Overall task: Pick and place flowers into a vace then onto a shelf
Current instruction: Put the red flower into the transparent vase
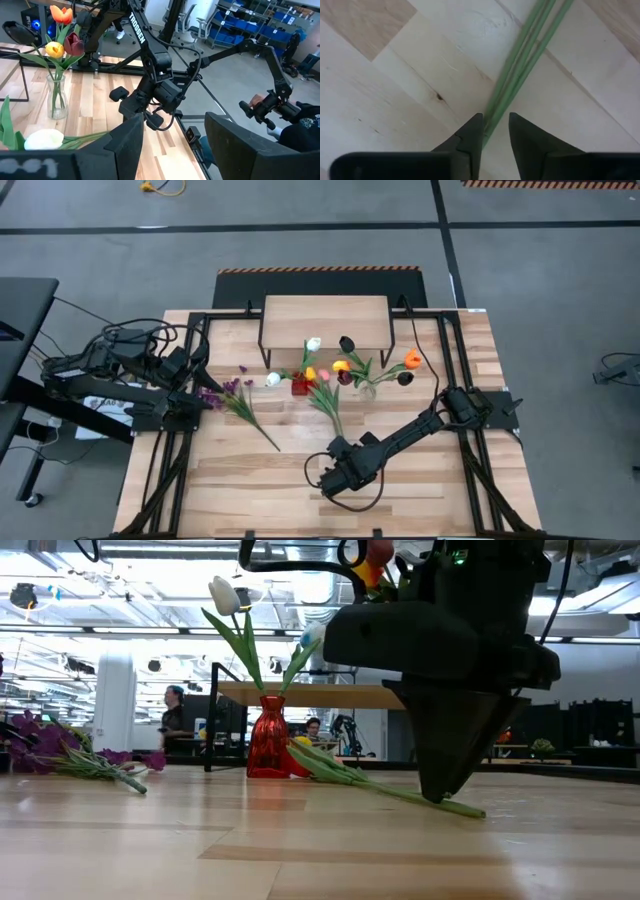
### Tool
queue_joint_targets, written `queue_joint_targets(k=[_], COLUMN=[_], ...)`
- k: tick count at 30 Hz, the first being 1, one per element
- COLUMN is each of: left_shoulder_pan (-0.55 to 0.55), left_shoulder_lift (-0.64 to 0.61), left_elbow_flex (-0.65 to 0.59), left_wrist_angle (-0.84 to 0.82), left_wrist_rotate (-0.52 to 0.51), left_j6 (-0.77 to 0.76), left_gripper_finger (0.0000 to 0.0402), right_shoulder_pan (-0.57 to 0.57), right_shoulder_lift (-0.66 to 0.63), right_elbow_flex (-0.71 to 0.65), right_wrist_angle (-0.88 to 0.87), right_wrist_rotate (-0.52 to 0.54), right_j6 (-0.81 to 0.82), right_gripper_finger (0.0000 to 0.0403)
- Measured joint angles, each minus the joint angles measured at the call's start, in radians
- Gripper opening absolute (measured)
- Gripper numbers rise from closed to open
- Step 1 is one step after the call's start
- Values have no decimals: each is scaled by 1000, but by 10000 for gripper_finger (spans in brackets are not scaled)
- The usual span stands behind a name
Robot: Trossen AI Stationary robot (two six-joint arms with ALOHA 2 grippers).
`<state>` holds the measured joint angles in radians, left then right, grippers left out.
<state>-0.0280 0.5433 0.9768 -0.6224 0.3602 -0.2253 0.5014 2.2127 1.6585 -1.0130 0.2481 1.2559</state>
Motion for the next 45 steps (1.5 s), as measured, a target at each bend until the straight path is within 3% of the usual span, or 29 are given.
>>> queue_joint_targets(k=[11,20,34,45], left_shoulder_pan=[0,0,0,0], left_shoulder_lift=[0,0,0,0], left_elbow_flex=[0,0,0,0], left_wrist_angle=[0,0,0,0], left_wrist_rotate=[0,0,0,0], left_j6=[-5,-7,-7,-7], left_gripper_finger=[201,201,201,201], right_shoulder_pan=[0,1,30,27], right_shoulder_lift=[0,1,1,2], right_elbow_flex=[0,0,0,0], right_wrist_angle=[0,14,251,233], right_wrist_rotate=[-4,12,-8,-29], right_j6=[0,6,-44,-19], right_gripper_finger=[4,0,0,16])
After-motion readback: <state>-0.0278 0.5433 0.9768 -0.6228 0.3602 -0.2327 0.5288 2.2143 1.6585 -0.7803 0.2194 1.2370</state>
